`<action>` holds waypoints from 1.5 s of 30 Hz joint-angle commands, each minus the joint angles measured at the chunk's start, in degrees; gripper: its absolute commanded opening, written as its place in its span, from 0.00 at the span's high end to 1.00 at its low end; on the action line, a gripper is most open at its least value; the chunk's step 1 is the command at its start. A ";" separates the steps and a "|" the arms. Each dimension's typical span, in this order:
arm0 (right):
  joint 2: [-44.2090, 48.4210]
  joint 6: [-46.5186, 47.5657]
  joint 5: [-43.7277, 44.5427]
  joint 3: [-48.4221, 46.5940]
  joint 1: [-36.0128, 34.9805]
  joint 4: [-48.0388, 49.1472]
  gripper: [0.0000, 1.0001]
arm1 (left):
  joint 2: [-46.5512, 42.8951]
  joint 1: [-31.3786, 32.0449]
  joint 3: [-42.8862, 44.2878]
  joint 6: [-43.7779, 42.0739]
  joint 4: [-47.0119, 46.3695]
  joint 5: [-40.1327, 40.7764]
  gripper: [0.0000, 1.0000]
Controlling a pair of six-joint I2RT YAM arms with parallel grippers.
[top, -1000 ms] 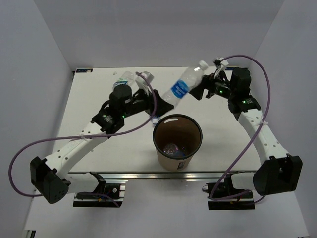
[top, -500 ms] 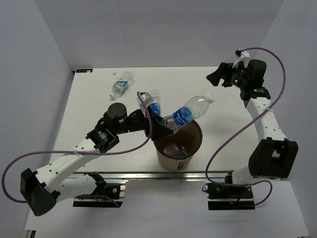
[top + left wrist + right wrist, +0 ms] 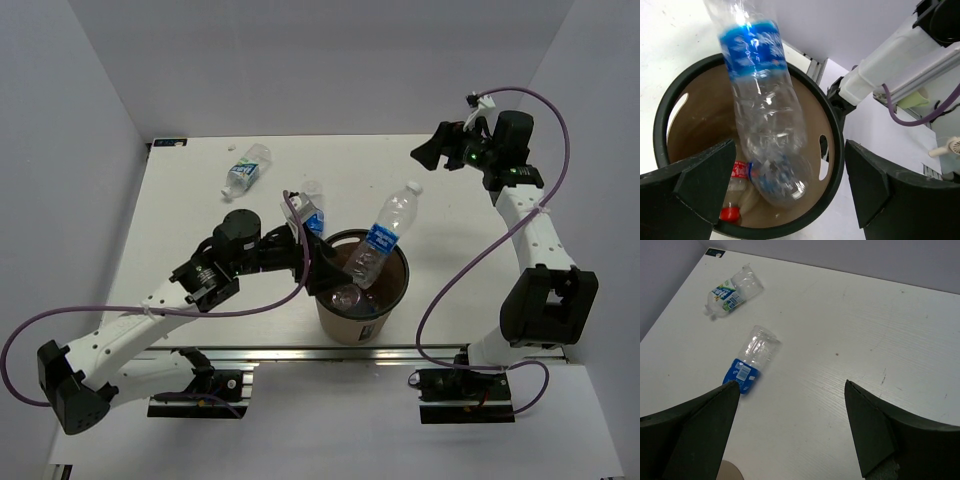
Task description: Put the plastic bottles in the bin
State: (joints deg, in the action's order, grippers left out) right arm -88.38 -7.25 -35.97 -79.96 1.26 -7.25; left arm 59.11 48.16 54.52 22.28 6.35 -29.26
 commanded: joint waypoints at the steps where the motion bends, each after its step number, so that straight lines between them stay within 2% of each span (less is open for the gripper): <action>1: -0.48 2.24 -2.09 -2.83 -0.03 -1.90 0.11 | -2.51 0.27 0.32 -1.19 2.35 3.14 0.02; 5: -0.48 1.88 -3.32 -2.74 -0.03 -1.46 0.11 | -2.60 0.27 2.86 -2.68 5.59 7.97 0.02; 8: -0.83 2.15 -3.58 -3.35 -0.03 -2.24 0.11 | -2.60 0.18 7.87 -2.86 10.51 20.87 0.02; 9: -1.00 2.23 -3.67 -3.36 -0.03 -2.33 0.11 | -2.86 0.09 8.49 -2.95 11.13 29.08 0.02; 12: -1.53 2.50 -3.94 -3.62 -0.03 -2.33 0.11 | -1.99 -1.22 11.03 -3.91 13.41 45.53 0.02; 13: -1.79 2.50 -3.94 -3.97 -0.03 -2.60 0.11 | -1.20 -2.62 12.18 -4.18 14.12 46.73 0.02; 14: -3.02 3.89 -4.63 -5.45 -0.20 -3.47 0.11 | 0.81 -4.55 14.19 -4.26 14.48 46.57 0.02; 15: -3.90 5.12 -4.90 -6.95 -0.90 -5.04 0.11 | 1.96 -9.70 15.08 -4.18 15.26 45.35 0.02; 17: -6.18 6.89 -1.33 -12.81 -3.43 -13.29 0.11 | 4.68 -16.23 16.31 -3.57 14.49 39.12 0.02; 18: -8.45 9.94 0.53 -14.59 -6.06 -15.84 0.11 | 8.26 -21.91 17.01 -2.52 14.74 38.93 0.02; 20: -10.31 11.20 3.88 -16.88 -8.37 -19.63 0.11 | 13.02 -26.78 19.38 -2.94 15.71 38.67 0.02; 21: -10.41 11.37 3.71 -16.72 -9.25 -19.65 0.11 | 17.92 -31.24 20.18 -4.69 14.67 36.83 0.02; 23: -9.71 10.41 2.57 -15.75 -9.34 -17.82 0.11 | 23.39 -36.27 23.94 -7.42 12.21 23.16 0.02; 24: -9.27 9.97 3.09 -14.71 -9.26 -17.37 0.11 | 29.51 -40.47 26.14 -9.34 11.85 19.71 0.02; 26: -7.78 10.14 4.76 -13.65 -9.34 -16.58 0.11 | 36.30 -43.84 31.58 -10.76 12.81 12.59 0.02; 27: -7.25 10.32 5.29 -11.99 -9.26 -16.40 0.11 | 42.86 -45.94 37.35 -13.90 13.25 9.77 0.02; 29: -5.94 10.67 6.34 -10.40 -9.34 -15.26 0.11 | 48.96 -46.67 42.83 -18.91 15.08 6.59 0.02; 30: -5.58 10.59 6.69 -9.34 -9.26 -14.99 0.11 | 51.95 -46.67 48.86 -20.42 16.40 6.75 0.02; 31: -5.32 9.98 7.22 -8.99 -9.25 -14.64 0.11 | 57.90 -46.67 52.06 -21.57 17.63 6.93 0.02; 35: -4.52 9.35 5.56 -7.23 -9.25 -13.58 0.11 | 71.73 -46.67 67.35 -22.11 23.08 12.36 0.02; 36: -4.43 9.53 5.03 -6.96 -9.25 -13.67 0.11 | 74.28 -46.67 72.69 -22.02 23.44 12.99 0.02; 38: -4.17 10.41 5.20 -6.00 -9.25 -13.85 0.11 | 81.23 -46.67 77.56 -24.19 25.11 12.30 0.02; 40: -4.08 10.76 6.95 -5.99 -9.26 -14.28 0.11 | 83.96 -46.67 80.03 -24.83 25.12 8.44 0.02; 42: -4.08 11.02 7.49 -5.99 -9.34 -14.37 0.11 | 84.94 -46.67 78.99 -25.62 24.15 5.81 0.02; 45: -4.17 11.02 6.62 -6.08 -9.26 -14.38 0.11 | 82.15 -46.67 72.59 -26.15 21.00 2.81 0.02</action>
State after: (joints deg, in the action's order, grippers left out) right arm -94.80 2.85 -29.36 -86.28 -8.01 -22.72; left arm 146.30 1.26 129.64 -1.69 28.42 -20.88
